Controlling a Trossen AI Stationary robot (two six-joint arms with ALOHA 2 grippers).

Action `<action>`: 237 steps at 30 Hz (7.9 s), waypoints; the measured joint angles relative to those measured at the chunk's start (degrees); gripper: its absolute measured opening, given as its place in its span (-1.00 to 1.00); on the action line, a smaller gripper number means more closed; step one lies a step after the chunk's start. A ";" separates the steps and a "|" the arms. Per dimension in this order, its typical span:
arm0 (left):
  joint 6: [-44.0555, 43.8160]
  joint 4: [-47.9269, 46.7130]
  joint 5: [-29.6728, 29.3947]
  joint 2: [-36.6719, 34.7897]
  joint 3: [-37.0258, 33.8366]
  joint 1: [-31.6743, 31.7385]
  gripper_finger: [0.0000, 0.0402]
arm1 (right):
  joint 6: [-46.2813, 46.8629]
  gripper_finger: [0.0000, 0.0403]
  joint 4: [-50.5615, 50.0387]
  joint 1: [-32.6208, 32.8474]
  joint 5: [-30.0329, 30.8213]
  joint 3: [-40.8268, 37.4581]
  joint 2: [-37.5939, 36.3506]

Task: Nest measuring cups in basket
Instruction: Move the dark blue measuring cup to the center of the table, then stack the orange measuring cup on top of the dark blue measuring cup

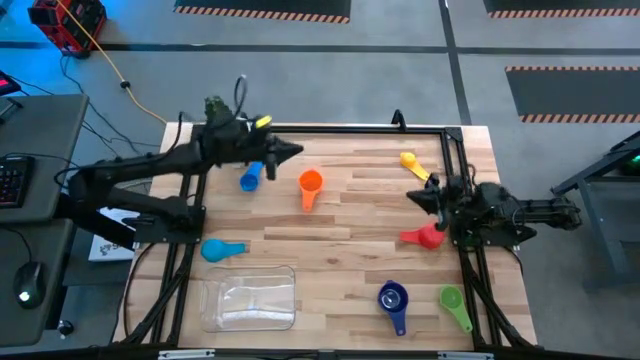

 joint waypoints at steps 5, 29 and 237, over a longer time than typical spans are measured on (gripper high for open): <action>-3.92 11.86 -2.49 -4.54 -7.76 -1.76 -1.00 | 11.43 -1.00 10.12 0.00 14.67 0.00 0.75; -4.07 12.82 -2.19 -5.02 -8.26 1.91 -1.00 | 32.13 -0.52 -53.91 1.17 -12.01 46.49 55.66; -17.90 -3.92 2.64 18.30 -8.30 -10.07 -1.00 | 2.88 0.23 -23.00 -27.33 -38.20 50.80 94.43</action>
